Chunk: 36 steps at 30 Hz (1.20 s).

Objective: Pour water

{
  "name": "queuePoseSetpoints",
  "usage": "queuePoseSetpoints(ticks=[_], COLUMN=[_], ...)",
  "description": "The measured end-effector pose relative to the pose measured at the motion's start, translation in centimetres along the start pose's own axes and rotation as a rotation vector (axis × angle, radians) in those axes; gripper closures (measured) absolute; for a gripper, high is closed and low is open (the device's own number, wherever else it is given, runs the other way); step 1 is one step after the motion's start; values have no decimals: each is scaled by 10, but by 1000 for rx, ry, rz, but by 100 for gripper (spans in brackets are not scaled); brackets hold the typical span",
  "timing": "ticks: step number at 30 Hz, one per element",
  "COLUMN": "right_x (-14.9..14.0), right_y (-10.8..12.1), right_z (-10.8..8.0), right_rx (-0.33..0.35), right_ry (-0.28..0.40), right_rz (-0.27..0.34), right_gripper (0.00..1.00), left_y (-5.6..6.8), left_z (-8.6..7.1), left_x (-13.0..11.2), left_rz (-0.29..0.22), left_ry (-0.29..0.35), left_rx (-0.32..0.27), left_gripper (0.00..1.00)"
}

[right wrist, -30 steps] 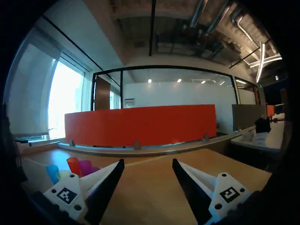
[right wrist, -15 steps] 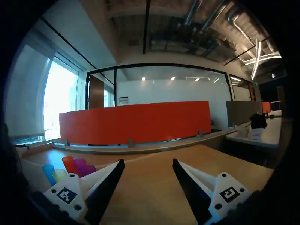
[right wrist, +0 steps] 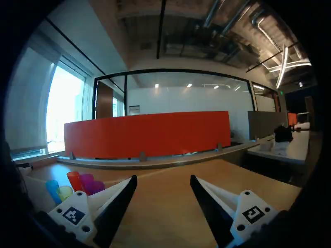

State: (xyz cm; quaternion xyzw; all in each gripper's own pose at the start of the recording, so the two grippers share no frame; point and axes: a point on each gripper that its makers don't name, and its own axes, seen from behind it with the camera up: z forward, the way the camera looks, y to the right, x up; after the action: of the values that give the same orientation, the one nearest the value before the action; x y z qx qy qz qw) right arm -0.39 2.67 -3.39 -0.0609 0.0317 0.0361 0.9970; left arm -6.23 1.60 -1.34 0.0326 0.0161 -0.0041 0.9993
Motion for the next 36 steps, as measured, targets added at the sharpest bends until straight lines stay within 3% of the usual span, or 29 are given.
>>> queuePoseSetpoints(ticks=[8,26,36], right_x=[-2,-3,3], right_y=[2,0,-2], right_z=[1,-1,-5], right_rx=[-7,1,15], right_ry=[-6,-6,7], right_rz=[7,12,-17], right_gripper=[1,1,1], left_y=[-7,-7,-8], left_z=[2,1,2], left_x=[-8,-11,-10], left_rz=[6,20,20], left_ry=[-19,-20,-20], left_rx=[11,21,21], left_gripper=[11,11,11])
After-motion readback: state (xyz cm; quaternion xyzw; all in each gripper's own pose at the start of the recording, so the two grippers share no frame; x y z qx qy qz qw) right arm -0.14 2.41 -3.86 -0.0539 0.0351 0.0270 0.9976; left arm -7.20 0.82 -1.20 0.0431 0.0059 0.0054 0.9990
